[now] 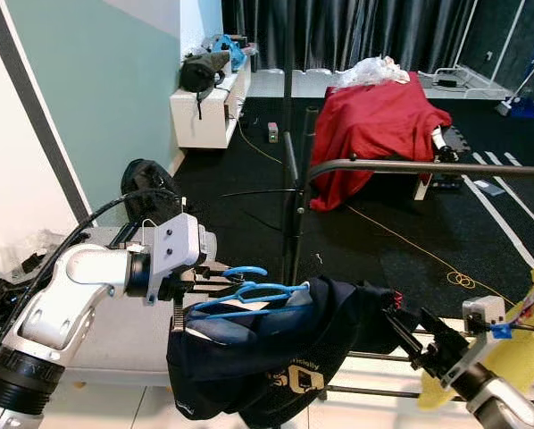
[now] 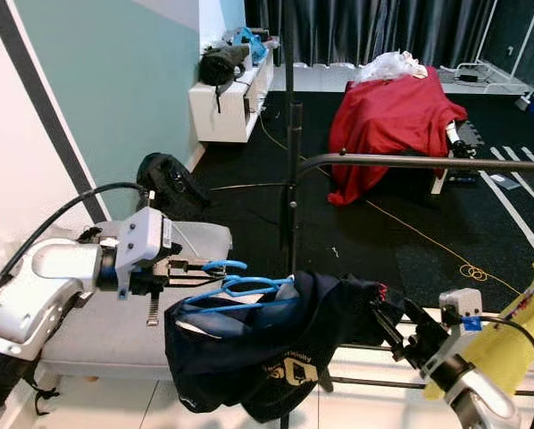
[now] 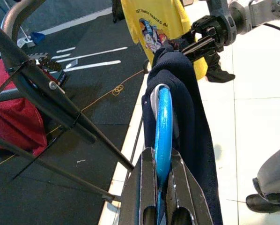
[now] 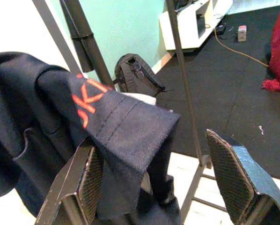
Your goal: Hang hanger
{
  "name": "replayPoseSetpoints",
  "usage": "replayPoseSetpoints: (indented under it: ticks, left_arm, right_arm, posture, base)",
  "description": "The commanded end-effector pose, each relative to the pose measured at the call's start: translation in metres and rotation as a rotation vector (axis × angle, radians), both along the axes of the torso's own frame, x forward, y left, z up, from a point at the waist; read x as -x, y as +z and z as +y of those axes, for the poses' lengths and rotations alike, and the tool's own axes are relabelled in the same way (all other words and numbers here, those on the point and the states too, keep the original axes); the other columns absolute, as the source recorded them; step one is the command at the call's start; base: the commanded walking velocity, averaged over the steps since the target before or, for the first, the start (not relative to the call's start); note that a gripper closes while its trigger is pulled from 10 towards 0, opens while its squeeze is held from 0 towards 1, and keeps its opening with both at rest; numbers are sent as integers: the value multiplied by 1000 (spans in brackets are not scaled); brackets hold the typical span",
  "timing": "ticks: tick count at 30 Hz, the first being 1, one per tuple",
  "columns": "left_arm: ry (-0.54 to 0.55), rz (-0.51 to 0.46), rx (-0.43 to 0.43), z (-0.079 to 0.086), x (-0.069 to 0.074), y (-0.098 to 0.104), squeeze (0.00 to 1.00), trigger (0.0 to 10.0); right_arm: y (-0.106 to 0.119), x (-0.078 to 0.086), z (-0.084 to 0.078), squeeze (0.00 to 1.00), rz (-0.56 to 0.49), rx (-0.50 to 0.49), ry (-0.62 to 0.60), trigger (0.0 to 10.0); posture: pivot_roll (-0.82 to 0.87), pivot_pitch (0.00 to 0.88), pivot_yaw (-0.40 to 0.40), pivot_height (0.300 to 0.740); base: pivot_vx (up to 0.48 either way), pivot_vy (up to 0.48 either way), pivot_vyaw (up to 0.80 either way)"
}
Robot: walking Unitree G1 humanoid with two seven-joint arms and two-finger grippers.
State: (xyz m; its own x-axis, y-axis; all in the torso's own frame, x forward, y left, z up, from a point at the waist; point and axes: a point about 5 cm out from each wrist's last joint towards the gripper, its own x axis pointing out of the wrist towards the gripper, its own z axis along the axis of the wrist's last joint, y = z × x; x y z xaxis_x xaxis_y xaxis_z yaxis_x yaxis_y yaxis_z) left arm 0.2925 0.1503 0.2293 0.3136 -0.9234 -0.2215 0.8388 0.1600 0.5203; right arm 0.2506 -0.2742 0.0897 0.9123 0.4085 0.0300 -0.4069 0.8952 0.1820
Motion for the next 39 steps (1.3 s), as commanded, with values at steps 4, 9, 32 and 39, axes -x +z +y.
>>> replayPoseSetpoints:
  ticks: [4,9,32,39]
  left_arm:
    - [-60,-17,5,-4,6,9,0,0]
    - [-136,-13,21,-19,14,9,0,0]
    - [-132,-20,49,-25,13,10,0,0]
    - [-48,19,-165,-5,8,-13,0,0]
  right_arm:
    - [-5,0,4,0,42,5,73,10000]
    - [-11,-3,17,0,111,-11,227,10000]
    - [-4,-14,18,0,22,-199,125,0]
    - [26,-21,-32,0,-196,-336,-365,0]
  posture:
    - [-97,39,35,735]
    - [-90,24,27,735]
    - [-95,4,23,735]
    - [-94,30,24,735]
  base:
    - [0,0,0]
    - [0,0,0]
    - [0,0,0]
    - [0,0,0]
